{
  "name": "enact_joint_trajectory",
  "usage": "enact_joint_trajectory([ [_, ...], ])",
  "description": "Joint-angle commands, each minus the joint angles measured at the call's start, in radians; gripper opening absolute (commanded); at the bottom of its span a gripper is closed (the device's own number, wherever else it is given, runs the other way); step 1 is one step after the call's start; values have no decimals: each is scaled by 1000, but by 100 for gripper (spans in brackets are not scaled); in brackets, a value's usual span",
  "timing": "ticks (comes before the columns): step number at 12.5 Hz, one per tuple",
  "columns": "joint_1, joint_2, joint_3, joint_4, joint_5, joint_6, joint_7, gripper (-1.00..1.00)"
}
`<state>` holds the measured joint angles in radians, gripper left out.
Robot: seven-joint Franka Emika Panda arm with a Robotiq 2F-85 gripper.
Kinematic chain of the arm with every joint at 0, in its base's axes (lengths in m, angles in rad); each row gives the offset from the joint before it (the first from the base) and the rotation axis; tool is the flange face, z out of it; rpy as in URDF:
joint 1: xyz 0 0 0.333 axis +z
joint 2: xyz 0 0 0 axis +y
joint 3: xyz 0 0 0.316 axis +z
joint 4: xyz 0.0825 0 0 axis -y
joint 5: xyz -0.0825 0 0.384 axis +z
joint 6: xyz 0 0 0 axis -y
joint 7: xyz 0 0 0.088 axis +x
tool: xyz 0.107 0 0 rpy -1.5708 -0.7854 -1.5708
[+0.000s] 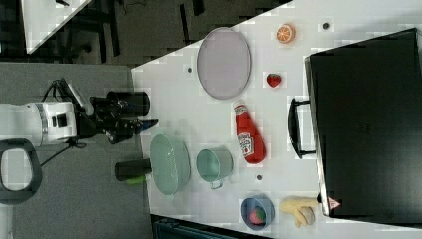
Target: Pick Ketchup from the table and place it in strainer.
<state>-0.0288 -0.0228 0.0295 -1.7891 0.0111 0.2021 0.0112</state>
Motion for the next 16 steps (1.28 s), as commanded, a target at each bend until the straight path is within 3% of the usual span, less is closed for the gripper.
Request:
enact_joint_trajectory([
  [1,-108,-205,55,-145,19,-103,49,58],
  [3,-108,-205,55,-158,19,-103,47,99],
  [9,-106,-197,66,-303,19,-33,-267,100],
  [16,-105,-189,104,-577,19,268,-811,100],
])
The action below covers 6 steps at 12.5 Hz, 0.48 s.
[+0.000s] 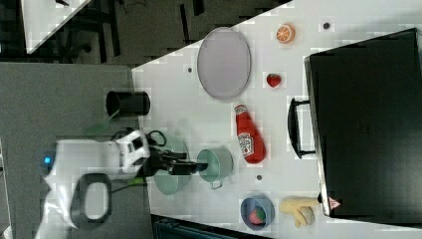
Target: Pick Ketchup from the table and place it in strainer.
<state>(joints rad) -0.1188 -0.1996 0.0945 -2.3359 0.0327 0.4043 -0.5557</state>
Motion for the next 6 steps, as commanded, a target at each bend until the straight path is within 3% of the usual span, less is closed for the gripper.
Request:
enact_joint_trajectory([
  [1,-15,-3,44,-63,-2,125,-295,100],
  [6,-15,138,45,-117,-2,366,-446,100],
])
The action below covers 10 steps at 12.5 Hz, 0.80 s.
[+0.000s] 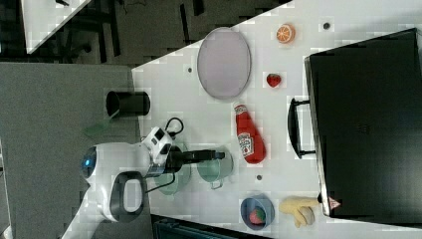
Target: Pick Ketchup from the table and place it in strainer.
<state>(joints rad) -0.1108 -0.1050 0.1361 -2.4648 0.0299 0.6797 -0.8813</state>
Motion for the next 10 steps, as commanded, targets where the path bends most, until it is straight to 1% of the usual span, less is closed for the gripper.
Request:
enact_joint_trajectory([
  [1,-23,80,3,12,0,125,-121,100],
  [3,-23,154,1,12,0,175,-120,100],
  [6,-23,260,1,14,-7,296,-120,100],
  [8,-23,323,0,14,-30,384,-121,100],
  [10,-22,375,2,15,-35,433,-121,100],
])
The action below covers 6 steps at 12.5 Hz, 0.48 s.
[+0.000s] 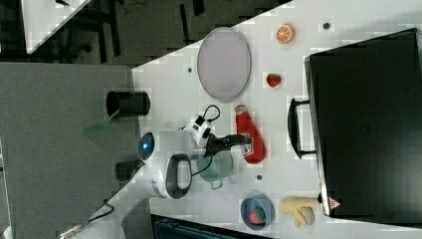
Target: Pick Ketchup from the table and place it in strainer.
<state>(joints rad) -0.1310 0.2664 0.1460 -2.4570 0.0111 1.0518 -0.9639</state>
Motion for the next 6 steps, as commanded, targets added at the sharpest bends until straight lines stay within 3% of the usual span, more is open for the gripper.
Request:
enact_joint_trajectory([
  [1,-2,25,-8,7,-16,79,-37,100],
  [4,-2,72,-9,6,-16,146,-37,92],
  [6,-2,83,-9,6,-16,153,-37,43],
])
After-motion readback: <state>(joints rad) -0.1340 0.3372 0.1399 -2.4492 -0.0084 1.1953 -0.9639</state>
